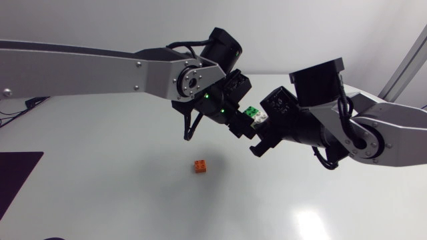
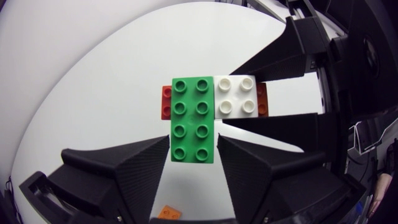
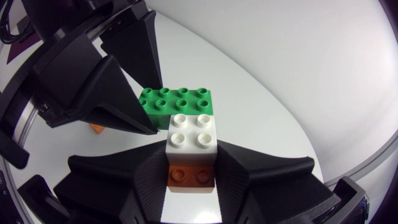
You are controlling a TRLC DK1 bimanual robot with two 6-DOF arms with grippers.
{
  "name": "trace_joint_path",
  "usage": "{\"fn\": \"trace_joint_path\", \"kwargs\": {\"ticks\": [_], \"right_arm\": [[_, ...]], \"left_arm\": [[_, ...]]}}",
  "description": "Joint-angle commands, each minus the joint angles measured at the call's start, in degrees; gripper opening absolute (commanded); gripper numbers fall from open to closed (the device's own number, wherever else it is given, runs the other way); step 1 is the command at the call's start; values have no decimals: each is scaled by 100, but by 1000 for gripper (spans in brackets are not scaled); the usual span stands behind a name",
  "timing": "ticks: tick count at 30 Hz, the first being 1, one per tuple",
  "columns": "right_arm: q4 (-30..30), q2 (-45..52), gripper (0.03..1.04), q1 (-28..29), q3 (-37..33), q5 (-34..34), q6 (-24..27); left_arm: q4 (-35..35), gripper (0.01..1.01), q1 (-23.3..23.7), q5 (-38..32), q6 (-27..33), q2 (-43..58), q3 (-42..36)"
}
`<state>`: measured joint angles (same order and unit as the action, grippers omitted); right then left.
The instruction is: Separate the duplo bricks
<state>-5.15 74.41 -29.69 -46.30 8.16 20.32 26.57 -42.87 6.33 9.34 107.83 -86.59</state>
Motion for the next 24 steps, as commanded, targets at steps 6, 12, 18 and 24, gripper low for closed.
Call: {"fn": "trace_joint_path", "kwargs": {"ticks": [6, 12, 18, 24], "right_arm": [[233, -111, 148, -124, 69, 194, -142], [304, -173, 148, -160, 192, 203, -133], [304, -252, 148, -204, 271, 221, -133], [471, -287, 148, -212, 394, 273, -80]], "left_arm": [[-38, 361, -151, -149, -73, 186, -166], [-55, 351, -99, -141, -64, 142, -157], [-55, 290, -81, -149, -64, 115, -139], [-73, 290, 25, -18, -99, -60, -86]]}}
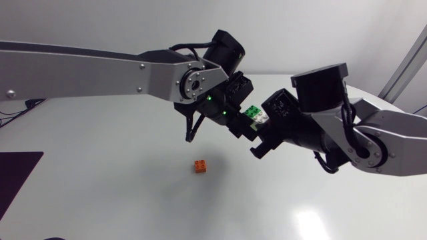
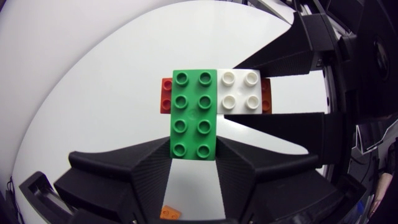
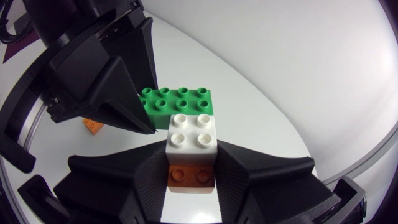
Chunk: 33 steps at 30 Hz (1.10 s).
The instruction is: Separate the duplo bricks
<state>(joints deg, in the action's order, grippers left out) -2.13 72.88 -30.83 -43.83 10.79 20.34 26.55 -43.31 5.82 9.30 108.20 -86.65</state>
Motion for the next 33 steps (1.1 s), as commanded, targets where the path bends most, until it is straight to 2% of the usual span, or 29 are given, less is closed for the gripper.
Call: {"fn": "trace_joint_path", "kwargs": {"ticks": [1, 10, 14, 20, 26, 30, 33], "right_arm": [[169, -125, 148, -99, 173, 11, -56], [248, -169, 146, -292, 305, 55, 23], [257, -195, 148, -354, 367, 73, 32], [248, -336, 148, -283, 411, 108, 58], [187, -670, 146, 42, 551, 46, 172], [178, -793, 148, 121, 639, -6, 181], [178, -802, 148, 112, 630, -15, 190]], "left_arm": [[-79, 290, 139, 209, -121, -150, -71], [-185, 290, 596, 1404, -306, -537, 131], [-185, 290, 710, 1580, -350, -607, 175], [-185, 292, 894, 1448, -148, -818, 245], [-114, 292, 1457, 674, 608, -818, 597], [26, 295, 1765, 367, 1223, -757, 1036], [17, 295, 1949, 332, 1373, -660, 1344]]}}
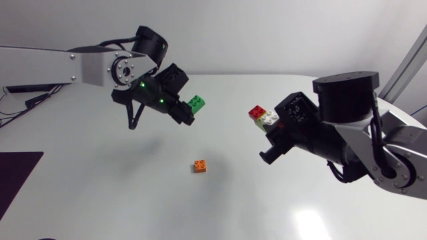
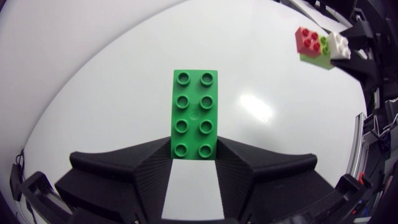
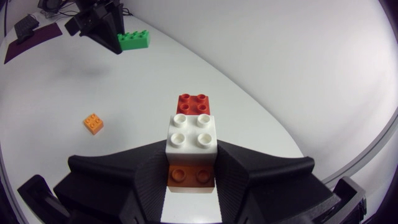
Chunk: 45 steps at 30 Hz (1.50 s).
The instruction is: Separate the duplo bricks
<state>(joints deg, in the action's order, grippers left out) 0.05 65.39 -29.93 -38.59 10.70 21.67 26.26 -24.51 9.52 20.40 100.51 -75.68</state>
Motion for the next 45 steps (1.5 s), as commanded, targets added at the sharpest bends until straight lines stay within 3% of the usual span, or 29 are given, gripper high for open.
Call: {"fn": "trace_joint_path", "kwargs": {"ticks": [1, 10, 16, 31, 34, 45], "right_arm": [[-49, -52, 146, 14, 88, -6, 48], [-181, -105, 148, -30, 27, -33, 30], [-348, -342, 151, -21, 18, -490, -14], [-647, -527, 154, 234, -114, -1501, -216], [-673, -544, 154, 401, -105, -1711, -234], [-665, -676, 154, 409, 18, -1764, -242]], "left_arm": [[46, 297, 96, -64, 315, 136, 343], [-271, 305, 149, -389, 482, 522, 1205], [-605, 308, 175, -433, 535, 760, 1627], [-947, 343, 201, -495, 588, 953, 1925], [-939, 507, 184, -504, 588, 918, 1925], [-851, 849, 201, -504, 605, 426, 1987]]}}
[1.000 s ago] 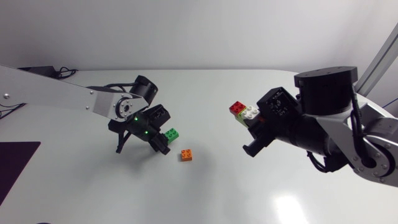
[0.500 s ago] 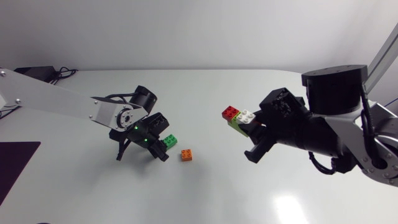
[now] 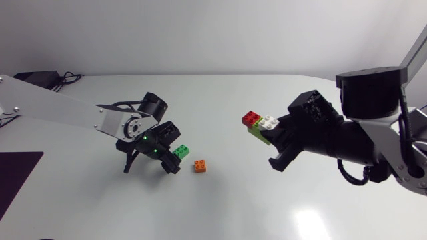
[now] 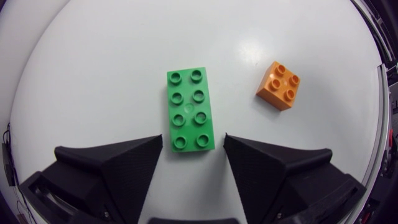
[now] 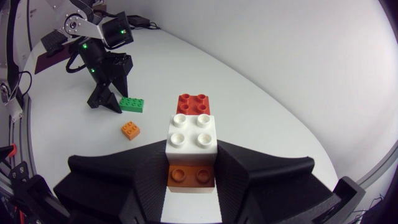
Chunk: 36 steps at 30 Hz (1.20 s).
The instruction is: Separate the duplo bricks
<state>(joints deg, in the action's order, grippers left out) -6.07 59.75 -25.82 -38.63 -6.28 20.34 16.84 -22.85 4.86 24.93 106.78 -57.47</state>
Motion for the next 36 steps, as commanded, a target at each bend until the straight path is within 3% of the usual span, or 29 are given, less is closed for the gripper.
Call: {"fn": "trace_joint_path", "kwargs": {"ticks": [1, 8, 15, 26, 36], "right_arm": [[-61, -147, 154, -19, 22, -66, -100], [-228, -288, 154, 69, 22, -602, -91], [-431, -270, 154, 324, -39, -1551, -21], [-940, 2, 154, 464, -162, -2588, 612], [-1011, 187, 152, 104, -118, -2650, 1060]], "left_arm": [[118, 862, 62, -38, 179, -325, 157], [575, 892, 141, 217, 742, -1740, -150], [1401, 887, -334, 1184, 1550, -2522, -440], [2341, 864, -896, 2045, 2640, -2223, -845], [3414, 811, -1037, 2581, 3238, -1476, -1855]]}}
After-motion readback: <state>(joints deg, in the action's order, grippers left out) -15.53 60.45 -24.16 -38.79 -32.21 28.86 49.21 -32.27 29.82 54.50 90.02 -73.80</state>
